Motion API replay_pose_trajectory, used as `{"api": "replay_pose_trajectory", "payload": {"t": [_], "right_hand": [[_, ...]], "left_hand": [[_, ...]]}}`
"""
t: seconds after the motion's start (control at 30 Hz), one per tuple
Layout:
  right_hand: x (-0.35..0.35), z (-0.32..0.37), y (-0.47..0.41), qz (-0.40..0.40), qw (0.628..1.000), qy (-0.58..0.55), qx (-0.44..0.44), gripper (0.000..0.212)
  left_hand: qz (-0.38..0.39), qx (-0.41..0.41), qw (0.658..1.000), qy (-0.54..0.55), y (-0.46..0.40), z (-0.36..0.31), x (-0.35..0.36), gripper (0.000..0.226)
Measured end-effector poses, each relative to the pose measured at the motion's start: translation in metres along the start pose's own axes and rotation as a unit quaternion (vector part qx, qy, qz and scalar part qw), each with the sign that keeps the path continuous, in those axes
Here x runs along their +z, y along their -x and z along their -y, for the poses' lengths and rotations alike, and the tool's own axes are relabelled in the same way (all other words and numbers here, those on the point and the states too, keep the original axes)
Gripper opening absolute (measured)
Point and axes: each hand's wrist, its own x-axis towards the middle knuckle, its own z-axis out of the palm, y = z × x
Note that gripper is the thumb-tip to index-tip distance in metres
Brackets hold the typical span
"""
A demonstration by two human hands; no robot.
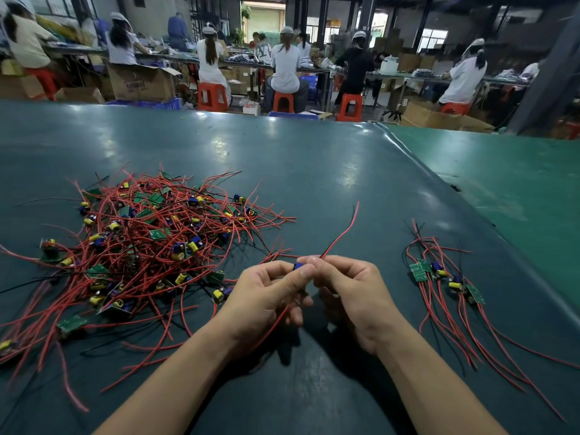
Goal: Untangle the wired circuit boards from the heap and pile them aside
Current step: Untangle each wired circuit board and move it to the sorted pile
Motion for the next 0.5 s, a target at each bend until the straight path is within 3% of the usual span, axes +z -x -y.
{"api": "replay_pose_trajectory", "payload": {"t": [0.1, 0.5], "right_hand": [[0.0006, -0.001, 0.0, 0.014, 1.0, -0.009, 0.009, 0.021], [0.0041, -0.0013, 0.0005, -0.026, 0.998, 0.034, -0.05, 0.025]], "left_hand": [[0.018, -0.01, 1.0, -0.009, 0.0008, -0.0011, -0.0015, 0.019], [-0.012, 0.031, 0.998, 0.05, -0.0013, 0.003, -0.0018, 0.023]]}}
